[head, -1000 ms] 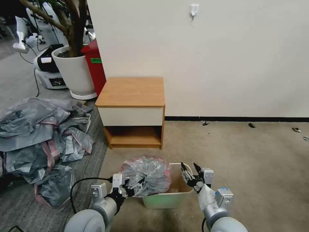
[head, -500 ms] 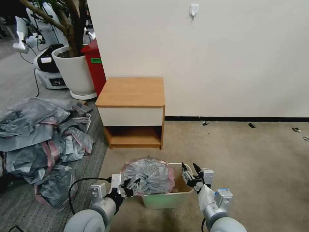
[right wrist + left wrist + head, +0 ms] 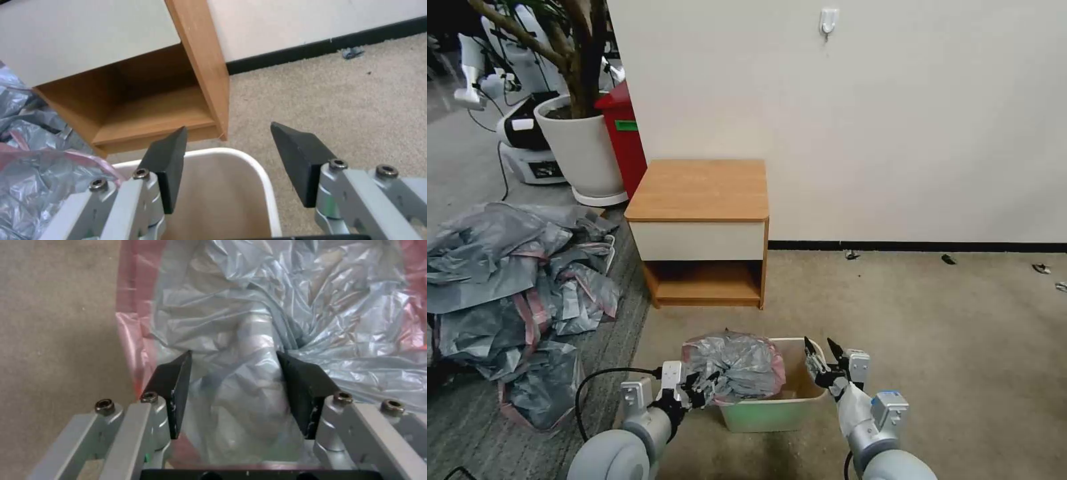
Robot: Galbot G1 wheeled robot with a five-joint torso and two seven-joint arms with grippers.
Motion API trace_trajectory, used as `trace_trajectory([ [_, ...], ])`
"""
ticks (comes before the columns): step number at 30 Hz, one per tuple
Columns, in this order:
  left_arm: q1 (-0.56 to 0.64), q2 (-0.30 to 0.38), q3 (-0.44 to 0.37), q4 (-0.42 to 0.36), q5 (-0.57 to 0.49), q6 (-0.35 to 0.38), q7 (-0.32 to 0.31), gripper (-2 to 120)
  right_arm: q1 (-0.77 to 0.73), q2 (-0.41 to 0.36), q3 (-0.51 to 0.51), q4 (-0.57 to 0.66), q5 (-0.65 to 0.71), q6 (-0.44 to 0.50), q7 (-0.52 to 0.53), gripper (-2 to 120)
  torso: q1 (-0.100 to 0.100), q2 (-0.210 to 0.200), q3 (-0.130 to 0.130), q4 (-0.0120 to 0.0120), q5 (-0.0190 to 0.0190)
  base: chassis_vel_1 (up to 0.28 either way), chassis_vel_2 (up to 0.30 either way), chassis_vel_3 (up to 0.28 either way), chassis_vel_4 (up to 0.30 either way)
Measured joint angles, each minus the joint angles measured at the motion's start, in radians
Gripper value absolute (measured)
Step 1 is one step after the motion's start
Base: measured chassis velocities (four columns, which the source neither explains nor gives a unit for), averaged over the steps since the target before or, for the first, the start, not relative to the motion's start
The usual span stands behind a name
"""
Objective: Pick up the garbage bag from the table and place it over the trash can.
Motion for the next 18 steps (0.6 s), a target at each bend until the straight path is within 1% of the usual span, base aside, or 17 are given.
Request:
trace_trajectory([
  [3, -0.015, 0.018, 0.009, 0.011, -0.056, 0.0, -0.049, 54, 0.002, 0.001, -0.002, -0.005, -0.003, 0.001, 0.0, 52, 0.0, 0.0, 0.0, 0.0, 0.0, 0.0, 0.0, 0.0, 0.0],
  [4, -0.015, 0.018, 0.009, 0.011, -0.056, 0.0, -0.049, 54, 0.002, 0.001, -0.002, -0.005, -0.003, 0.001, 0.0, 52, 0.0, 0.0, 0.0, 0.0, 0.0, 0.0, 0.0, 0.0, 0.0],
  [7, -0.028, 0.026, 0.018, 0.012, -0.137, 0.0, -0.106, 56, 0.003, -0.001, 0.0, -0.011, -0.004, 0.002, 0.0, 51, 0.0, 0.0, 0.0, 0.0, -0.0001, 0.0, 0.0, 0.0, 0.0],
  [8, -0.028, 0.026, 0.018, 0.012, -0.137, 0.0, -0.106, 56, 0.003, -0.001, 0.0, -0.011, -0.004, 0.002, 0.0, 51, 0.0, 0.0, 0.0, 0.0, -0.0001, 0.0, 0.0, 0.0, 0.0],
  [11, -0.043, 0.03, 0.03, 0.018, -0.168, 0.0, -0.147, 56, 0.004, 0.0, 0.0, -0.016, -0.007, 0.004, -0.001, 51, 0.0, 0.0, 0.0, 0.0, -0.0001, 0.0, 0.0, 0.0, 0.0],
  [12, -0.043, 0.03, 0.03, 0.018, -0.168, 0.0, -0.147, 56, 0.004, 0.0, 0.0, -0.016, -0.007, 0.004, -0.001, 51, 0.0, 0.0, 0.0, 0.0, -0.0001, 0.0, 0.0, 0.0, 0.0],
  [14, -0.051, 0.032, 0.037, 0.022, -0.182, 0.0, -0.17, 55, 0.004, 0.001, -0.001, -0.018, -0.01, 0.004, -0.001, 51, 0.0, 0.0, 0.0, 0.0, 0.0, 0.0, 0.0, 0.0, 0.0],
  [17, -0.057, 0.037, 0.041, 0.028, -0.19, 0.0, -0.185, 55, 0.005, 0.002, -0.001, -0.019, -0.011, 0.005, -0.001, 51, 0.0, 0.0, 0.0, 0.0, 0.0, 0.0, 0.0, 0.0, 0.0],
  [18, -0.059, 0.039, 0.042, 0.03, -0.197, 0.0, -0.192, 55, 0.005, 0.002, -0.001, -0.02, -0.012, 0.005, -0.001, 49, 0.0, 0.0, 0.0, 0.0, 0.0, 0.0, 0.0, 0.0, 0.0],
])
